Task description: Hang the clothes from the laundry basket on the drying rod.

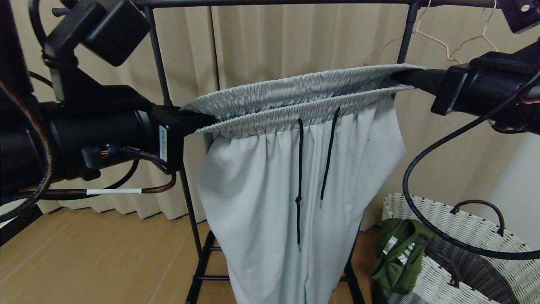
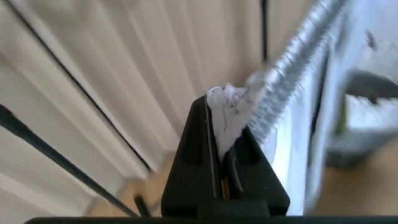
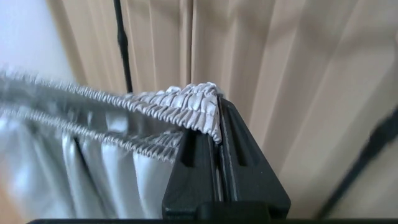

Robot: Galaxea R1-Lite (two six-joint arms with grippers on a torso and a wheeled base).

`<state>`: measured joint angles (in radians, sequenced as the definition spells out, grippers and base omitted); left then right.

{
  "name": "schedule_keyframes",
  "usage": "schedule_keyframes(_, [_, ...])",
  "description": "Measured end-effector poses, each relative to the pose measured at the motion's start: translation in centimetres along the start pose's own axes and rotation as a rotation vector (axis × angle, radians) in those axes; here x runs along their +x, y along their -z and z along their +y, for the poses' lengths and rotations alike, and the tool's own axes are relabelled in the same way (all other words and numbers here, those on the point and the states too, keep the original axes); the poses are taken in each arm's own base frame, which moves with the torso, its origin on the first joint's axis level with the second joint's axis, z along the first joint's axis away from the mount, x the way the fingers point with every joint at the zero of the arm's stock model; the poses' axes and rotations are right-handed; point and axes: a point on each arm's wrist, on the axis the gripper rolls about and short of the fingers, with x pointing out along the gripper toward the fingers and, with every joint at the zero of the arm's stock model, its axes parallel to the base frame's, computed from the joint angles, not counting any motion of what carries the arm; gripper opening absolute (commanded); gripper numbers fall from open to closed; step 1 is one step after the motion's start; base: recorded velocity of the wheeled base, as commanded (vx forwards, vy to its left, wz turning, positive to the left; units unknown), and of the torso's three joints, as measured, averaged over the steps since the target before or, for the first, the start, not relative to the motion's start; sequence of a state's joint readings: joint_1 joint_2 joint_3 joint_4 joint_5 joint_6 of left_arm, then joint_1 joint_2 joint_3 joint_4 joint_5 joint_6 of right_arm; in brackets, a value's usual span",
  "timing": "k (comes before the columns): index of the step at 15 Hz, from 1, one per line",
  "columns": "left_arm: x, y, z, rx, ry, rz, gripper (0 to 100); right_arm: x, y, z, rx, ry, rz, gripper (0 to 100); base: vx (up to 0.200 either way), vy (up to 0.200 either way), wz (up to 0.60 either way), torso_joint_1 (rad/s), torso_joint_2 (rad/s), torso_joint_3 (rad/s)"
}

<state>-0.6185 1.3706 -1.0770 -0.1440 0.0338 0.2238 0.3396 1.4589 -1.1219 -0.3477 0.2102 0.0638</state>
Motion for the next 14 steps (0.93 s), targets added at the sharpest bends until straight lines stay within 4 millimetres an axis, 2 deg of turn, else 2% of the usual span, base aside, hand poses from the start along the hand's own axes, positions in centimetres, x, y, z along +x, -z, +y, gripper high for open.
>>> schedule_keyframes(3, [2.3, -1.4, 0.7, -0.008, -0.100, -0.088, 0, -3.1, -0.2, 0.7, 0.021, 0.005, 0.101, 0, 0.000, 0.000, 0.00, 0.000, 0.00, 0.000])
schedule_keyframes(5, [3.8, -1.1, 0.6, -0.017, -0.129, -0.074, 0, -4.8, -0.1, 1.7, 0.022, -0.018, 0.117, 0, 0.000, 0.000, 0.00, 0.000, 0.00, 0.000])
schedule_keyframes(8, [4.8, -0.9, -0.1, -0.042, -0.108, -0.059, 0, -5.8, 0.1, 2.1, -0.002, -0.019, 0.115, 0, 0.000, 0.000, 0.00, 0.000, 0.00, 0.000])
schedule_keyframes(14, [5.2, -0.7, -0.3, -0.039, -0.098, -0.050, 0, -6.4, 0.1, 2.2, -0.036, 0.005, 0.109, 0, 0.000, 0.000, 0.00, 0.000, 0.00, 0.000])
